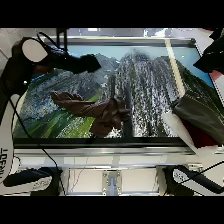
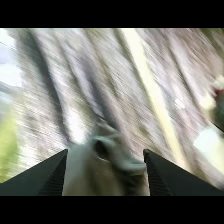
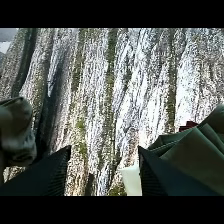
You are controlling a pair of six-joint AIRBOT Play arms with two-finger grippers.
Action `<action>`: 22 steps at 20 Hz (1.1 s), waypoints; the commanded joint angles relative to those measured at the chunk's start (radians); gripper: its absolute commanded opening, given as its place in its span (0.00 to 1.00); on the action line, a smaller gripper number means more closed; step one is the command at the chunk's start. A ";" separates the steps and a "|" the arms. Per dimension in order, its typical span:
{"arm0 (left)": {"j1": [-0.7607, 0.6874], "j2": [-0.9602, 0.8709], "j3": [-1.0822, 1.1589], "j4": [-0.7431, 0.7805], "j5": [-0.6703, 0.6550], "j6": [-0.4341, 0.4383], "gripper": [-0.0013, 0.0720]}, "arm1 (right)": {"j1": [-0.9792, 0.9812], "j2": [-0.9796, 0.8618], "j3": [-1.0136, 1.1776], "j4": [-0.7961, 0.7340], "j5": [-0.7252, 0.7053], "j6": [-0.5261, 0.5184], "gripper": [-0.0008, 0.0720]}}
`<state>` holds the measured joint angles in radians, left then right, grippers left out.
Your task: Fold the shirts.
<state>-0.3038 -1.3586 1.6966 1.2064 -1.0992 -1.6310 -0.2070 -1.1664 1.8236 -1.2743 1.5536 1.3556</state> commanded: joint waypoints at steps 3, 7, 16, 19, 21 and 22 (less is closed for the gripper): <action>0.255 -0.042 -0.003 0.444 -0.187 -0.153 0.77 | 0.002 -0.050 -0.143 0.101 -0.014 -0.014 0.67; 0.426 -0.188 -0.003 0.332 -0.342 -0.214 0.77 | 0.069 -0.105 -0.419 0.279 -0.157 -0.016 0.67; 0.452 -0.417 -0.003 0.232 -0.311 -0.386 0.77 | 0.517 -0.410 -0.565 0.281 -0.688 -0.015 0.80; 0.453 -0.441 -0.004 0.232 -0.308 -0.385 0.75 | 0.570 -0.506 -0.537 0.274 -0.713 -0.015 0.79; 0.453 -0.461 -0.004 0.210 -0.309 -0.372 0.75 | 0.576 -0.543 -0.523 0.271 -0.719 -0.015 0.79; 0.453 -0.472 -0.005 0.185 -0.309 -0.360 0.75 | 0.575 -0.546 -0.523 0.264 -0.725 -0.015 0.74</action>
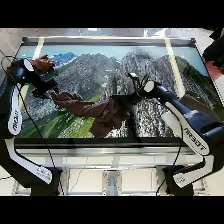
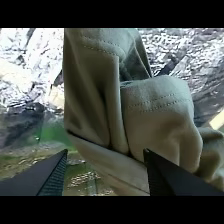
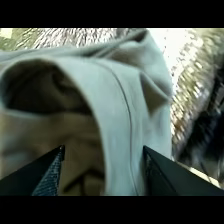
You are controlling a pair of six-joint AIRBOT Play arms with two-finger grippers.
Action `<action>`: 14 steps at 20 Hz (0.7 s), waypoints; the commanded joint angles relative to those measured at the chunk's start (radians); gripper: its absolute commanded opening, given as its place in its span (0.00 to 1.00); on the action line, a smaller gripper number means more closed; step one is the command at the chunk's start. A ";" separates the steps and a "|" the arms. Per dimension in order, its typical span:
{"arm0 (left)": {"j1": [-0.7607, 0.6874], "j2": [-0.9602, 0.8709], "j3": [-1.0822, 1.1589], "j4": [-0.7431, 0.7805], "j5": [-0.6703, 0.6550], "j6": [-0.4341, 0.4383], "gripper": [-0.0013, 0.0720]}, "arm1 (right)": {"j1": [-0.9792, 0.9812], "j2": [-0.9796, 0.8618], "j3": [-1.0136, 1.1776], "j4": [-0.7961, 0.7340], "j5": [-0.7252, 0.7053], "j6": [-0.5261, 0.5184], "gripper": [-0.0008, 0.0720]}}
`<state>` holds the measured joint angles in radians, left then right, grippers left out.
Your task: Fold the shirts.
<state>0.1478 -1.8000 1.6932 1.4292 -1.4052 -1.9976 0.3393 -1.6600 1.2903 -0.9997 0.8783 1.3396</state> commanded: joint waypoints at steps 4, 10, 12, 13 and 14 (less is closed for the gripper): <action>0.001 -0.071 -0.005 -0.105 -0.010 0.026 0.75 | 0.028 -0.048 0.027 -0.054 -0.051 0.001 0.04; 0.002 -0.087 -0.046 -0.106 -0.089 0.076 0.75 | 0.029 -0.048 0.142 -0.064 -0.013 0.001 0.04; 0.002 -0.087 -0.050 -0.106 -0.088 0.076 0.75 | 0.029 -0.048 0.171 -0.073 -0.001 0.001 0.04; 0.001 -0.089 -0.050 -0.106 -0.087 0.077 0.74 | 0.029 -0.048 0.179 -0.074 0.000 0.001 0.04; 0.001 -0.090 -0.051 -0.106 -0.081 0.077 0.56 | 0.029 -0.048 0.180 -0.075 0.002 0.001 0.04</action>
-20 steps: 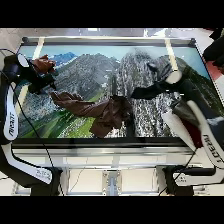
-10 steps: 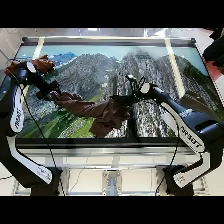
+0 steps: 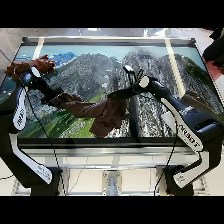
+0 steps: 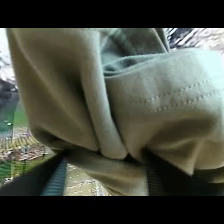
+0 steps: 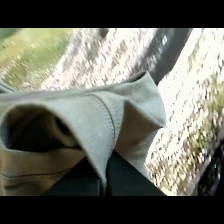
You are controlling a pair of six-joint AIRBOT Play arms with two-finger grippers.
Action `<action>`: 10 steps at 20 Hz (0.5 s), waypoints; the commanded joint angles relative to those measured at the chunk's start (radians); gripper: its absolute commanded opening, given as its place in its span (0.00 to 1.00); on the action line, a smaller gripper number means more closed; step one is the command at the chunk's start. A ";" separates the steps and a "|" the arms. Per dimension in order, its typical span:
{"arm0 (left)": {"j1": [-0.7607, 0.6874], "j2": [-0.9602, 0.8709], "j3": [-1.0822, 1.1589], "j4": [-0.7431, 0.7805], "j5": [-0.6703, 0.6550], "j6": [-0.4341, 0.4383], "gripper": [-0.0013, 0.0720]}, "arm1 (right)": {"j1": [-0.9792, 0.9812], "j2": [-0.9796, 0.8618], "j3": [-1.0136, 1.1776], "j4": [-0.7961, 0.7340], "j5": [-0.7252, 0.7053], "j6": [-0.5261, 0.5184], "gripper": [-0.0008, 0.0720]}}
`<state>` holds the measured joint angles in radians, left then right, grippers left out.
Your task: Fold the shirts.
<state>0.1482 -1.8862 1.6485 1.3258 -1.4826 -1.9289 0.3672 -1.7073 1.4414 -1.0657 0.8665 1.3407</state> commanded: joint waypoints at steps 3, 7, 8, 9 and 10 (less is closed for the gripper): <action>0.001 0.003 -0.005 -0.004 0.020 0.043 0.03 | 0.000 0.004 0.034 -0.017 0.039 0.000 0.03; 0.011 0.128 -0.002 -0.039 0.027 0.208 0.03 | 0.000 0.090 0.088 -0.158 0.175 0.000 0.03; 0.020 0.188 -0.002 -0.081 0.027 0.255 0.03 | 0.001 0.134 0.119 -0.195 0.240 -0.001 0.03; 0.030 0.253 -0.002 -0.136 0.018 0.298 0.03 | 0.001 0.182 0.153 -0.219 0.296 -0.001 0.03; 0.039 0.327 -0.002 -0.198 -0.004 0.361 0.03 | 0.001 0.238 0.187 -0.239 0.370 -0.002 0.03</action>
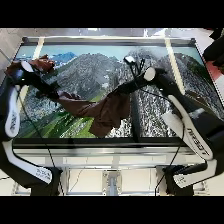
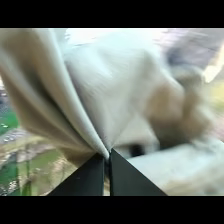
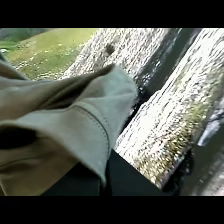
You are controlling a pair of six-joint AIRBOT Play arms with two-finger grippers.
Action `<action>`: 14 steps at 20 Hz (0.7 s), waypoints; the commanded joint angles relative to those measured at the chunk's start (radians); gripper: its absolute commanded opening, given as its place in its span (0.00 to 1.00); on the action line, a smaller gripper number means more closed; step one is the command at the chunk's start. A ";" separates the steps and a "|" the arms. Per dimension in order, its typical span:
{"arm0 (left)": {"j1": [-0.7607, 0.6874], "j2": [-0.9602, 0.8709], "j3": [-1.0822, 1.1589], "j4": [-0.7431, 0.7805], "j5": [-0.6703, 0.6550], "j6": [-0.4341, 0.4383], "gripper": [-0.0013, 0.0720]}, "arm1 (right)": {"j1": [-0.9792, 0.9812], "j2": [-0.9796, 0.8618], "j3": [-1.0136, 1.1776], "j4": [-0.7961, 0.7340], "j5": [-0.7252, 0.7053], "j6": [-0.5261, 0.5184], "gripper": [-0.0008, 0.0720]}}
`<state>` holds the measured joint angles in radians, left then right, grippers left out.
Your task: Fold the shirts.
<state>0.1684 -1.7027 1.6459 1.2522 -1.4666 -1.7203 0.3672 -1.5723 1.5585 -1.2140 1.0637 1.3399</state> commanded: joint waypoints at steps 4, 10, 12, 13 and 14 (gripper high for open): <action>0.032 0.471 0.001 -0.220 -0.041 0.285 0.03 | 0.002 0.358 0.219 -0.098 0.414 -0.008 0.03; 0.032 0.918 0.001 -0.083 -0.033 0.404 0.03 | 0.001 0.671 0.435 -0.104 0.497 0.009 0.03; 0.032 0.996 0.000 -0.047 -0.035 0.396 0.03 | 0.001 0.711 0.492 -0.119 0.463 0.013 0.03; 0.031 1.012 -0.001 -0.061 -0.042 0.395 0.03 | 0.001 0.721 0.496 -0.127 0.458 0.013 0.03; 0.031 1.014 -0.008 -0.082 -0.047 0.393 0.03 | 0.001 0.716 0.490 -0.146 0.476 0.012 0.03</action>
<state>0.1997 -0.7769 1.6444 1.1572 -1.5078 -1.3411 0.3679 -0.9054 2.0060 -1.3235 1.5280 1.3464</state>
